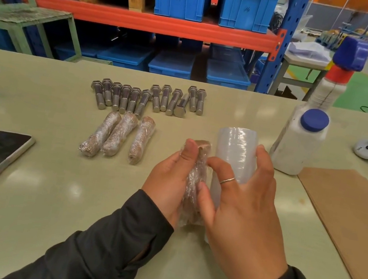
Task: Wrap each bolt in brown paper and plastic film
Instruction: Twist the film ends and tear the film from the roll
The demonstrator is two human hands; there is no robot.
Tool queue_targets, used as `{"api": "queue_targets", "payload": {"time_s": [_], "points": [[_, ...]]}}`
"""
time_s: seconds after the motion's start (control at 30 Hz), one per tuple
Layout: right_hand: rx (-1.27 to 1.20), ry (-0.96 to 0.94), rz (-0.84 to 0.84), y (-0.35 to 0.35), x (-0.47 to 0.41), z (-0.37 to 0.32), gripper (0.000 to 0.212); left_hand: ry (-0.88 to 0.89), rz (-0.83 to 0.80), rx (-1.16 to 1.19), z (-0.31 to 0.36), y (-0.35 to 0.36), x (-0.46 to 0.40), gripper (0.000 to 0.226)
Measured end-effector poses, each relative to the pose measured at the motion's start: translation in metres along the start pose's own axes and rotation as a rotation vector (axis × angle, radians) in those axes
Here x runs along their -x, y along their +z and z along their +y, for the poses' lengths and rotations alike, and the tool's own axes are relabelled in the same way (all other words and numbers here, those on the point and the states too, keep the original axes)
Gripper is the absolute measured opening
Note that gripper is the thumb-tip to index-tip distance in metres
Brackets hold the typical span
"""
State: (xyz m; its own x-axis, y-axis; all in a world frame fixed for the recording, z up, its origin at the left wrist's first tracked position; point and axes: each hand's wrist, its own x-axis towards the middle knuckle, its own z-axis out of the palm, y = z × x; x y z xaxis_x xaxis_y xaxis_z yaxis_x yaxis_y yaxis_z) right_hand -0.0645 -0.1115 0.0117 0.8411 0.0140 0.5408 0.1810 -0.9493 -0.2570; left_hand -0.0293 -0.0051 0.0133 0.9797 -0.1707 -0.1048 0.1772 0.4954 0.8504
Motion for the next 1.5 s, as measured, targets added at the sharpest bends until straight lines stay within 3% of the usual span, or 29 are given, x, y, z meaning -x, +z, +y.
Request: {"api": "queue_targets", "payload": {"time_s": [0.17, 0.23, 0.37, 0.5, 0.6, 0.7, 0.87, 1.0, 1.13, 1.33, 1.5], "points": [[-0.097, -0.001, -0.014, -0.001, -0.001, 0.0, 0.037, 0.123, 0.008, -0.116, -0.003, -0.001, 0.0, 0.029], [-0.236, -0.005, -0.053, -0.004, -0.001, 0.0, 0.041, 0.139, 0.045, -0.085, -0.005, -0.002, 0.0, 0.03], [-0.606, 0.154, -0.164, -0.008, -0.003, 0.0, 0.054, 0.165, 0.145, -0.06, -0.004, -0.003, -0.002, 0.054], [-0.961, 0.342, -0.398, -0.001, -0.009, 0.005, 0.04, 0.172, 0.166, -0.064, 0.0, -0.008, -0.007, 0.043], [-1.23, 0.52, -0.412, -0.003, -0.016, 0.012, 0.04, 0.162, 0.174, -0.08, 0.002, -0.011, -0.008, 0.035], [-1.319, 0.56, -0.42, -0.005, -0.017, 0.01, 0.038, 0.15, 0.17, -0.102, 0.002, -0.01, -0.007, 0.036], [-1.191, 0.397, -0.372, -0.003, -0.016, 0.016, 0.036, 0.106, 0.189, -0.047, 0.004, -0.007, -0.006, 0.042], [-0.81, 0.187, -0.228, -0.008, -0.023, 0.02, 0.03, 0.041, 0.165, 0.035, 0.012, -0.007, -0.004, 0.056], [-0.456, 0.06, -0.208, -0.006, -0.024, 0.029, 0.03, 0.024, 0.154, 0.054, 0.015, -0.008, -0.001, 0.062], [-0.234, 0.029, -0.272, -0.006, -0.025, 0.028, 0.027, 0.0, 0.085, 0.078, 0.013, -0.009, 0.0, 0.044], [-0.129, 0.041, -0.21, -0.008, -0.02, 0.017, 0.044, -0.01, 0.023, 0.104, 0.012, -0.005, 0.002, 0.045]]}}
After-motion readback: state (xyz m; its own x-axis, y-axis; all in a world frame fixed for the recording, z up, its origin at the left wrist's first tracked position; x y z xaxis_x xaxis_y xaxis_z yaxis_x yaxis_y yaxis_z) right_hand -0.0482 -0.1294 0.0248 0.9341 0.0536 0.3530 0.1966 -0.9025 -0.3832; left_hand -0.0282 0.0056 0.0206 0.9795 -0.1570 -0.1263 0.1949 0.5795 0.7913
